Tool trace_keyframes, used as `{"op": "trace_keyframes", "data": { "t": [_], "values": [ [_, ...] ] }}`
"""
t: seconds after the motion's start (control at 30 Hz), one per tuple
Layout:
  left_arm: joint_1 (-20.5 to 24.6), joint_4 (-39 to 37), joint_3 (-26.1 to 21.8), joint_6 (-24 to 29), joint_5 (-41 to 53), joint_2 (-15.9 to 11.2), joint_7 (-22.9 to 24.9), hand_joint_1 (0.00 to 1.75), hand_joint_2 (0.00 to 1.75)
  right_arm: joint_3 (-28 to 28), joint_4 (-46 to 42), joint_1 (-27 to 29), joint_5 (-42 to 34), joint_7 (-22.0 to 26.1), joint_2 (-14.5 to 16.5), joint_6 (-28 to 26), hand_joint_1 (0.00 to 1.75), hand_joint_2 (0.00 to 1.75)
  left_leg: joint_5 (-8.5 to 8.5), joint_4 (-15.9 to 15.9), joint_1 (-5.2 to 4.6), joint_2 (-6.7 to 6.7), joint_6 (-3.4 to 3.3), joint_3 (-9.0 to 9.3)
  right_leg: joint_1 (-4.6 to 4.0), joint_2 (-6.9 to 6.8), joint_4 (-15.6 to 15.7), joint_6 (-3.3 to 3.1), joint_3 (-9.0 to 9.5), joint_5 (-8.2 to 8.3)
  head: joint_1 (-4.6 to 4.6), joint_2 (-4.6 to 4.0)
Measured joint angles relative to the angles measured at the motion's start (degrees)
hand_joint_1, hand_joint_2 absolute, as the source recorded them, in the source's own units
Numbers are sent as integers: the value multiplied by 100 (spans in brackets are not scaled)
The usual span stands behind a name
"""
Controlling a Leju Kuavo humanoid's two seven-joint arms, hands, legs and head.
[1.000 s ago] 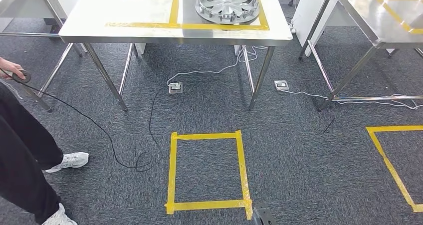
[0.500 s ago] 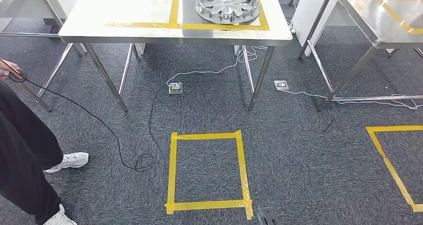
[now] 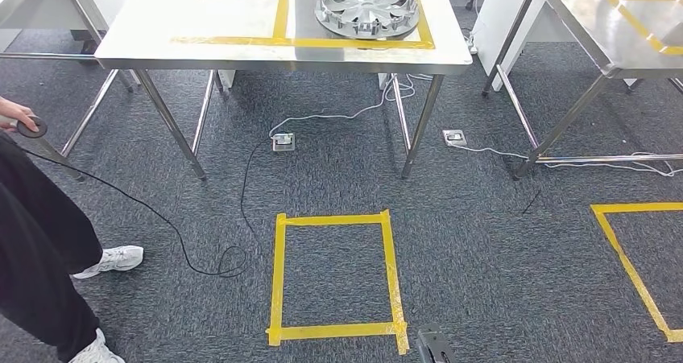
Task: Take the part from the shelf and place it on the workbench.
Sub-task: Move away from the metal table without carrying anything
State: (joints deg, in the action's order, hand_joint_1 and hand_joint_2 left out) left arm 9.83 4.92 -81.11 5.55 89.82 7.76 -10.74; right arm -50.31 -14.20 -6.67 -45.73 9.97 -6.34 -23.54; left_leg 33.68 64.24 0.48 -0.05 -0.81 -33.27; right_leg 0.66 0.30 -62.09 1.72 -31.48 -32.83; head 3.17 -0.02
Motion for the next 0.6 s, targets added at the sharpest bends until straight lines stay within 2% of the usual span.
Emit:
{"op": "trace_keyframes", "data": {
  "t": [0.23,0.37,0.6],
  "values": [
    [0,0,0,-9,-16,5,-65,0,175,-49,-11,-7,36,2,15,30,0,0,-3,-7,0,0,-4,3,0,0,7,0,3,1,-1,0],
    [0,0,0,-9,-14,17,-88,0,175,-55,-11,-6,35,0,20,51,0,175,-3,-9,0,1,-4,5,0,0,11,0,5,1,-1,0],
    [0,0,0,-9,2,19,-89,0,175,-61,-11,9,9,7,20,57,0,175,-3,-10,0,0,-4,7,0,0,13,0,8,1,2,0]
  ]
}}
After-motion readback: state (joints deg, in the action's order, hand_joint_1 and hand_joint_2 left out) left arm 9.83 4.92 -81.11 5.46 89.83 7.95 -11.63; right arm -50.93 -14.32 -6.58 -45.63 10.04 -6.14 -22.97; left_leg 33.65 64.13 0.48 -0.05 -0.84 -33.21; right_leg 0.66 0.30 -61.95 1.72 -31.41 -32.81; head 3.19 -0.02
